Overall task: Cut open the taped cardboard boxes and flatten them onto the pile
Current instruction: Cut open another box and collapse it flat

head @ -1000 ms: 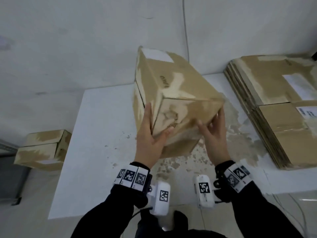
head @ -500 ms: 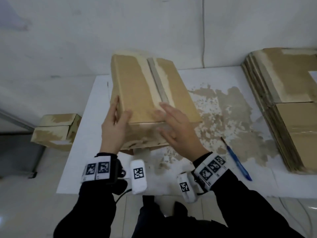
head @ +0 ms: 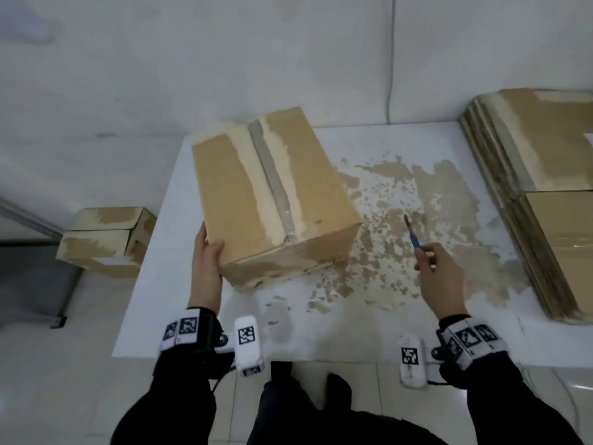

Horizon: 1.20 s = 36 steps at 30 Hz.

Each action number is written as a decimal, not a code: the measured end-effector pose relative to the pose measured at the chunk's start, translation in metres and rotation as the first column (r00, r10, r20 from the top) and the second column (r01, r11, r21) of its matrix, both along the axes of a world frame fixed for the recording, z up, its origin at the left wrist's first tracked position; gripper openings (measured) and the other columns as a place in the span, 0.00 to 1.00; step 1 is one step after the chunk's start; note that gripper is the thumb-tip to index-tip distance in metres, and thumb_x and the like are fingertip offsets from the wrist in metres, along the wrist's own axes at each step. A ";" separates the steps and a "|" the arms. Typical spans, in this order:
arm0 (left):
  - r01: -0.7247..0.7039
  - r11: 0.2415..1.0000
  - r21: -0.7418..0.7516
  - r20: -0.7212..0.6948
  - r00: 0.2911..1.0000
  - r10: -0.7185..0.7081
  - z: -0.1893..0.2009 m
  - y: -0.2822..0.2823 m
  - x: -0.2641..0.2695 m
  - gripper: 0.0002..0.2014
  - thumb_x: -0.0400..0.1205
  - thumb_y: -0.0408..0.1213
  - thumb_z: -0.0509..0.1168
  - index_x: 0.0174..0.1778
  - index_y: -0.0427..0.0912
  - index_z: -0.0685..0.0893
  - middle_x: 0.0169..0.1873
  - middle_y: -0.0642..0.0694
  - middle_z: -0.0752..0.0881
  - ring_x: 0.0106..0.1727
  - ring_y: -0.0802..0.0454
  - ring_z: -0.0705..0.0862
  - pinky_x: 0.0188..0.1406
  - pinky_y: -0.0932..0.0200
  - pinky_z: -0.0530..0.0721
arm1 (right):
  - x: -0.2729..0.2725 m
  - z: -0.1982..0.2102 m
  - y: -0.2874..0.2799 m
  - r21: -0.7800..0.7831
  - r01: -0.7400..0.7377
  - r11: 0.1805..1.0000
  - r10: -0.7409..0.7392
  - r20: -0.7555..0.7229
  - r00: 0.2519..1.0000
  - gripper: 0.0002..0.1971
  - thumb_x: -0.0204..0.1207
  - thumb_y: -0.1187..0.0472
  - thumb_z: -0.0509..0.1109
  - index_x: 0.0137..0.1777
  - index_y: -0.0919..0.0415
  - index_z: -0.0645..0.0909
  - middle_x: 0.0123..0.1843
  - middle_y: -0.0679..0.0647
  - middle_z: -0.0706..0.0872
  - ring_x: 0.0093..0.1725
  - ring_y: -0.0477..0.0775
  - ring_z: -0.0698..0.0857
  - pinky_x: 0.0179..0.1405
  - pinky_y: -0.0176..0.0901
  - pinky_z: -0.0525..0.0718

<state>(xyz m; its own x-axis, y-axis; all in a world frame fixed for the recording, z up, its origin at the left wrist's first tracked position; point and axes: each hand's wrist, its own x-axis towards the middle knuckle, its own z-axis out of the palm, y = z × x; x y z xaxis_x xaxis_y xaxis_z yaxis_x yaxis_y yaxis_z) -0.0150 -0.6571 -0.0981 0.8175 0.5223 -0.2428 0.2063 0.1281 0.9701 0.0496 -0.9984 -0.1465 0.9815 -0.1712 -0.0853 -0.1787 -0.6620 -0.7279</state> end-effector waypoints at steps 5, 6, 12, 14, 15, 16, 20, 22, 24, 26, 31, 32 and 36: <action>0.130 0.967 0.219 -0.063 0.991 -0.119 -0.002 0.012 -0.006 0.29 0.87 0.39 0.58 0.83 0.50 0.55 0.80 0.52 0.63 0.78 0.58 0.64 0.78 0.52 0.65 | 0.045 0.105 0.090 0.209 -0.295 0.933 0.306 -0.022 0.952 0.08 0.86 0.55 0.53 0.59 0.56 0.70 0.35 0.55 0.78 0.28 0.52 0.72 0.27 0.43 0.69; 0.164 0.924 0.346 -0.067 0.986 -0.150 0.003 0.021 -0.002 0.31 0.86 0.41 0.60 0.84 0.49 0.53 0.81 0.53 0.60 0.79 0.61 0.60 0.78 0.56 0.61 | 0.055 0.120 0.110 0.240 -0.353 0.904 0.378 -0.065 0.924 0.08 0.86 0.56 0.54 0.61 0.56 0.67 0.36 0.55 0.76 0.28 0.52 0.72 0.27 0.45 0.70; 0.322 0.470 0.822 -0.156 0.920 -0.358 0.030 0.070 0.070 0.30 0.86 0.49 0.58 0.81 0.39 0.62 0.80 0.44 0.64 0.82 0.49 0.59 0.81 0.55 0.55 | 0.120 0.148 0.240 -0.114 -0.600 0.792 0.589 -0.121 0.799 0.14 0.83 0.67 0.54 0.67 0.65 0.70 0.50 0.63 0.80 0.34 0.58 0.78 0.22 0.39 0.77; 0.424 0.337 0.840 -0.299 0.882 -0.364 0.024 0.074 0.092 0.31 0.87 0.50 0.54 0.83 0.38 0.57 0.83 0.40 0.58 0.84 0.46 0.52 0.81 0.55 0.46 | 0.133 0.148 0.270 -0.258 -0.606 0.752 0.588 -0.151 0.794 0.16 0.82 0.69 0.53 0.69 0.67 0.70 0.56 0.68 0.80 0.34 0.56 0.74 0.31 0.45 0.74; 0.469 0.279 0.838 -0.362 0.860 -0.359 0.018 0.076 0.099 0.33 0.87 0.53 0.51 0.84 0.38 0.54 0.84 0.40 0.53 0.85 0.47 0.48 0.81 0.56 0.42 | 0.137 0.147 0.280 -0.315 -0.607 0.730 0.586 -0.169 0.793 0.16 0.83 0.70 0.52 0.68 0.68 0.70 0.56 0.68 0.80 0.33 0.55 0.72 0.33 0.46 0.71; 0.497 0.235 0.836 -0.401 0.844 -0.357 0.012 0.077 0.103 0.35 0.86 0.57 0.47 0.84 0.39 0.51 0.84 0.41 0.49 0.85 0.47 0.44 0.80 0.56 0.39 | 0.141 0.146 0.287 -0.352 -0.607 0.712 0.583 -0.185 0.791 0.16 0.83 0.70 0.51 0.68 0.69 0.70 0.54 0.68 0.79 0.34 0.56 0.71 0.36 0.45 0.69; 0.490 0.194 0.850 -0.393 0.834 -0.387 -0.001 0.080 0.107 0.42 0.77 0.63 0.31 0.85 0.40 0.48 0.84 0.42 0.44 0.85 0.48 0.39 0.80 0.54 0.34 | 0.146 0.138 0.302 -0.483 -0.579 0.657 0.572 -0.182 0.800 0.16 0.83 0.72 0.50 0.69 0.70 0.68 0.54 0.70 0.79 0.51 0.66 0.78 0.43 0.46 0.67; 0.485 0.175 0.857 -0.391 0.833 -0.392 -0.002 0.081 0.107 0.42 0.77 0.62 0.30 0.85 0.39 0.48 0.84 0.41 0.44 0.84 0.48 0.38 0.80 0.55 0.32 | 0.146 0.136 0.306 -0.528 -0.565 0.634 0.564 -0.183 0.805 0.16 0.83 0.72 0.50 0.69 0.70 0.68 0.59 0.70 0.80 0.58 0.67 0.79 0.44 0.47 0.68; 0.479 0.173 0.861 -0.382 0.832 -0.402 -0.001 0.081 0.107 0.42 0.77 0.60 0.30 0.84 0.38 0.48 0.84 0.40 0.44 0.84 0.47 0.39 0.79 0.57 0.31 | 0.148 0.134 0.311 -0.553 -0.562 0.615 0.554 -0.203 0.807 0.16 0.83 0.72 0.50 0.69 0.70 0.68 0.61 0.69 0.80 0.60 0.67 0.79 0.46 0.47 0.70; 0.470 0.179 0.865 -0.371 0.836 -0.405 -0.001 0.080 0.107 0.42 0.77 0.59 0.32 0.84 0.37 0.49 0.84 0.39 0.45 0.85 0.46 0.40 0.79 0.57 0.31 | 0.151 0.130 0.317 -0.572 -0.561 0.598 0.556 -0.208 0.805 0.16 0.83 0.71 0.50 0.69 0.71 0.69 0.61 0.69 0.80 0.60 0.66 0.79 0.47 0.49 0.70; 0.465 0.201 0.862 -0.373 0.851 -0.371 0.004 0.078 0.106 0.42 0.75 0.58 0.32 0.84 0.38 0.50 0.84 0.41 0.46 0.85 0.47 0.40 0.80 0.57 0.33 | 0.149 0.129 0.322 -0.563 -0.554 0.613 0.551 -0.198 0.811 0.17 0.83 0.71 0.50 0.70 0.70 0.69 0.60 0.70 0.80 0.59 0.66 0.79 0.43 0.45 0.66; 0.466 0.204 0.861 -0.377 0.854 -0.359 0.006 0.076 0.106 0.42 0.75 0.58 0.32 0.84 0.38 0.49 0.84 0.41 0.45 0.85 0.47 0.40 0.80 0.56 0.34 | 0.144 0.132 0.317 -0.560 -0.568 0.603 0.554 -0.218 0.803 0.17 0.84 0.72 0.51 0.71 0.69 0.68 0.59 0.70 0.81 0.58 0.67 0.79 0.43 0.45 0.65; 0.478 0.240 0.845 -0.397 0.861 -0.319 0.008 0.072 0.108 0.37 0.81 0.53 0.40 0.84 0.38 0.46 0.84 0.42 0.45 0.85 0.49 0.40 0.81 0.56 0.35 | 0.113 0.139 0.298 -0.536 -0.571 0.622 0.548 -0.223 0.806 0.16 0.83 0.71 0.51 0.69 0.67 0.70 0.47 0.66 0.79 0.42 0.62 0.77 0.38 0.46 0.68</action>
